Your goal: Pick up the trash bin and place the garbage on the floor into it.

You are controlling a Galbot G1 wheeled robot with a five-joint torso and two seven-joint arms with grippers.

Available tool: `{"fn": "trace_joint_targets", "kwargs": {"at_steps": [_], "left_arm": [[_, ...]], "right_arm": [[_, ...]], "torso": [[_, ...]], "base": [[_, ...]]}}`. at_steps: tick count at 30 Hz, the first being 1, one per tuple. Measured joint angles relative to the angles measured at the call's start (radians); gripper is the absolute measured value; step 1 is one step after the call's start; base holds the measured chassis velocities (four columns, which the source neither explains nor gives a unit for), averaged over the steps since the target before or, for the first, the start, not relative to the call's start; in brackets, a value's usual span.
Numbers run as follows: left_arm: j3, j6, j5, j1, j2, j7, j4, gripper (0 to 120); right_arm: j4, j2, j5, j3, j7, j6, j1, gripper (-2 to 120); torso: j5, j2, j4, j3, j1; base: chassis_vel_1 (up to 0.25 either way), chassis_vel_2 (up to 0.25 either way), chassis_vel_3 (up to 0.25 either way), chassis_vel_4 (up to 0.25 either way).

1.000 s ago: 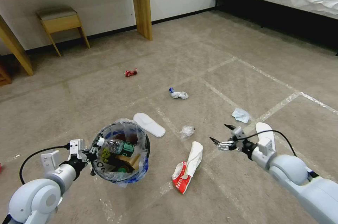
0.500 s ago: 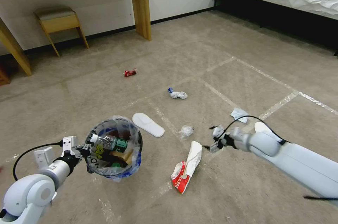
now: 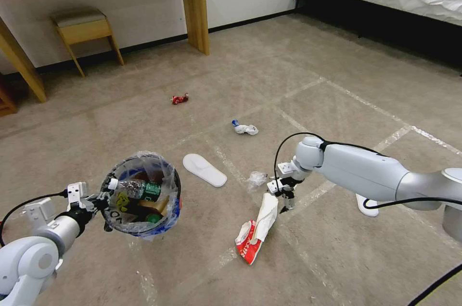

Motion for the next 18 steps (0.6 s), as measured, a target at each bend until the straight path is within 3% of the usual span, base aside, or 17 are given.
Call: {"fn": "trace_joint_targets", "kwargs": {"at_steps": [9, 18], "left_arm": [[0.006, -0.004, -0.001, 0.000, -0.002, 0.004, 0.004, 1], [-0.002, -0.012, 0.003, 0.018, -0.010, 0.004, -0.008, 1]], "right_arm": [[0.001, 0.012, -0.024, 0.032, 0.055, -0.019, -0.077, 100], [-0.024, 0.021, -0.065, 0.045, 0.244, -0.033, -0.165, 100]], "torso": [[-0.0004, 0.000, 0.0005, 0.000, 0.000], [-0.0004, 0.000, 0.0004, 0.000, 0.000]], "base": [[0.000, 0.000, 0.000, 0.000], [0.000, 0.000, 0.000, 0.000]]}}
